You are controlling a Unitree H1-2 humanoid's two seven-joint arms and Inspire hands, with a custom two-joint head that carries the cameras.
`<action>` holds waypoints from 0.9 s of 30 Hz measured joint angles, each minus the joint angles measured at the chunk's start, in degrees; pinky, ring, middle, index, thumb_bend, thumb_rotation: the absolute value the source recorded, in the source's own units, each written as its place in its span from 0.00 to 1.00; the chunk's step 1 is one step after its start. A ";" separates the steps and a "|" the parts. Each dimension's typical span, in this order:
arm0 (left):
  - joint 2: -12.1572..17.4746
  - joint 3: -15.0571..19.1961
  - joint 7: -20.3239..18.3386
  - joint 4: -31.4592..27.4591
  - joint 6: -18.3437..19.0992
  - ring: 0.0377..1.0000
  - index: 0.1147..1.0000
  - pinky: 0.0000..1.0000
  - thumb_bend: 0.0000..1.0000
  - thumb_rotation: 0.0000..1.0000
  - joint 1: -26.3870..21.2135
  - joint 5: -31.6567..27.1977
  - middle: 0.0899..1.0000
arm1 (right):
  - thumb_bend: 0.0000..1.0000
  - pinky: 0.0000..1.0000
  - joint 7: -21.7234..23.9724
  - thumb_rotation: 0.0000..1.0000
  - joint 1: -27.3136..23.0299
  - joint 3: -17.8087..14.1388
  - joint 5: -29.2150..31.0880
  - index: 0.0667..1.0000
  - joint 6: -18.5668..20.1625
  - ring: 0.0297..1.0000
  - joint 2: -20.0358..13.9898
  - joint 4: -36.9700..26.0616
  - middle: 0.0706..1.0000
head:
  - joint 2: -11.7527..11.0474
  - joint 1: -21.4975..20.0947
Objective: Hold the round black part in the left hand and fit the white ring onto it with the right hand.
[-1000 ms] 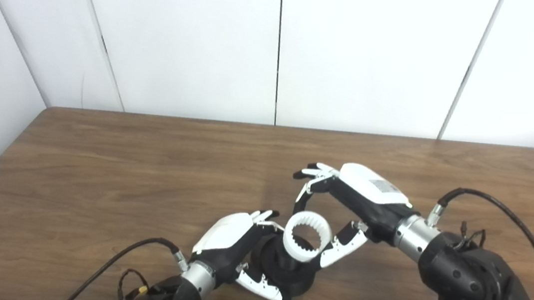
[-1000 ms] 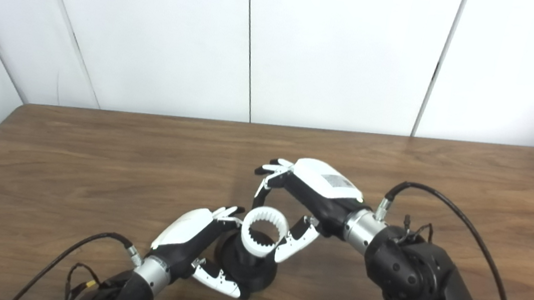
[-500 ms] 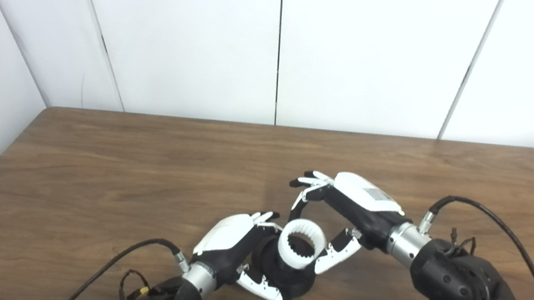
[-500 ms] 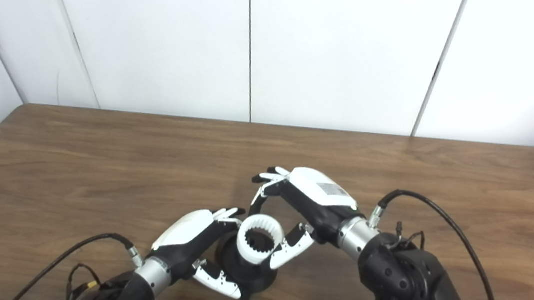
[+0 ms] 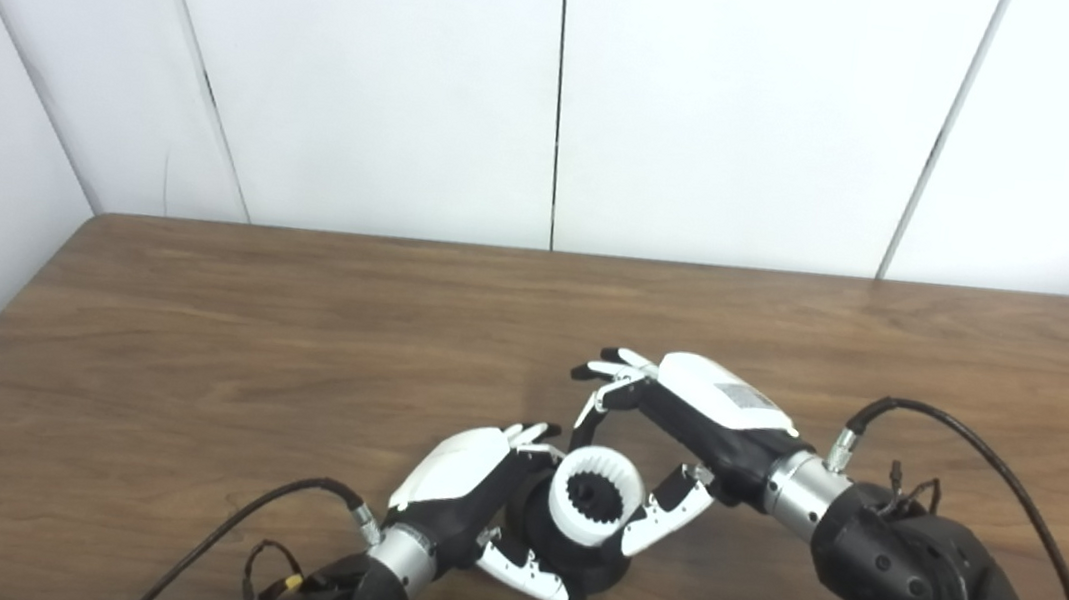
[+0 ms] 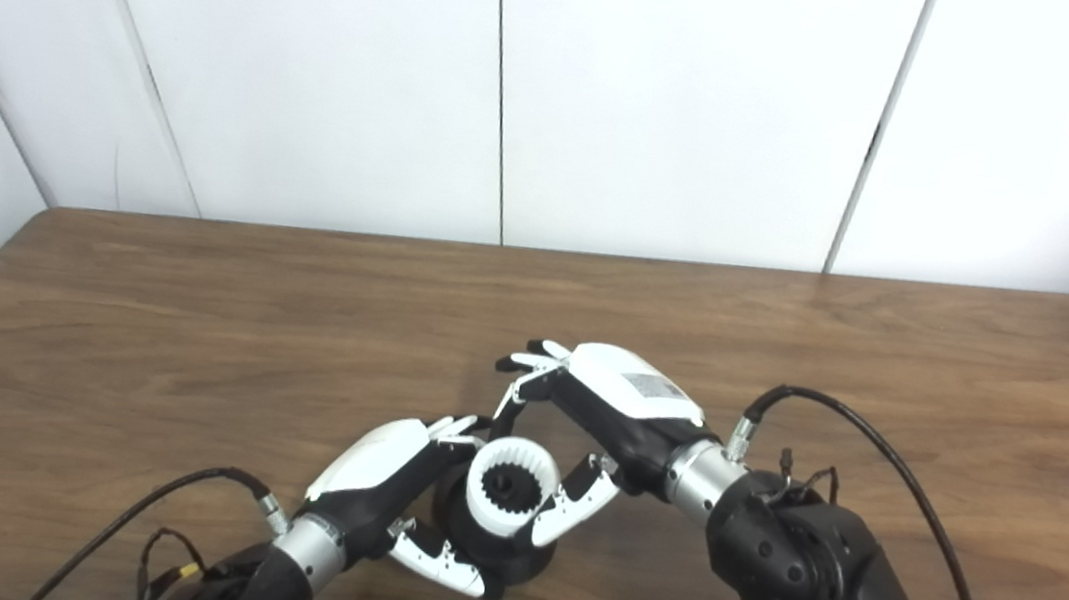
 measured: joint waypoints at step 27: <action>-0.80 -0.37 0.78 -0.02 0.61 1.00 0.68 1.00 0.92 0.23 0.34 0.09 0.97 | 0.52 0.87 0.73 0.16 -1.55 0.45 0.29 0.46 -0.08 0.98 -0.19 1.72 0.89 | 0.18 0.09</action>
